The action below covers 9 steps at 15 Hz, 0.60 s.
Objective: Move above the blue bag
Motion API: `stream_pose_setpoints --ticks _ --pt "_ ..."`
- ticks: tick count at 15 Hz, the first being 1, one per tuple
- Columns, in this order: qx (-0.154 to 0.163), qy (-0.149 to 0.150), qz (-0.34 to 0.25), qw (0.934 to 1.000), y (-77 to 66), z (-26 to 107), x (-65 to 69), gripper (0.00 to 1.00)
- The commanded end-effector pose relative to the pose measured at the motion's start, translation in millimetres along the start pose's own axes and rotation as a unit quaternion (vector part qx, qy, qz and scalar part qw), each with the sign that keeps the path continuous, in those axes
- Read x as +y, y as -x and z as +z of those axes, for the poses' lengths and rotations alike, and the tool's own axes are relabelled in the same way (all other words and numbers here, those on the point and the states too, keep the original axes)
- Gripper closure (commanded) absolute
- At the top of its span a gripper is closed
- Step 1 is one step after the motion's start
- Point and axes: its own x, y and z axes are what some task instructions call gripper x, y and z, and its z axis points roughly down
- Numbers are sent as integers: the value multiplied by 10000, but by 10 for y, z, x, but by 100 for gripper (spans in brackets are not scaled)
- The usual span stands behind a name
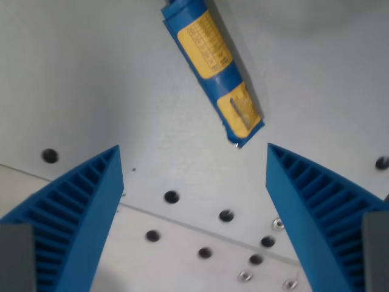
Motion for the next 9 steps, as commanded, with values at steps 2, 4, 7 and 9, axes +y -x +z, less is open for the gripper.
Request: stream_pose_setpoints --ticks 2,4,7,9 --pt "242 396 -1351 9897 -8 180 43 0" --pt "249 419 -1570 9864 -32 278 60 0" --pt "255 454 -1822 9819 -63 425 84 0" --pt "262 497 -1940 9794 -81 523 99 0"
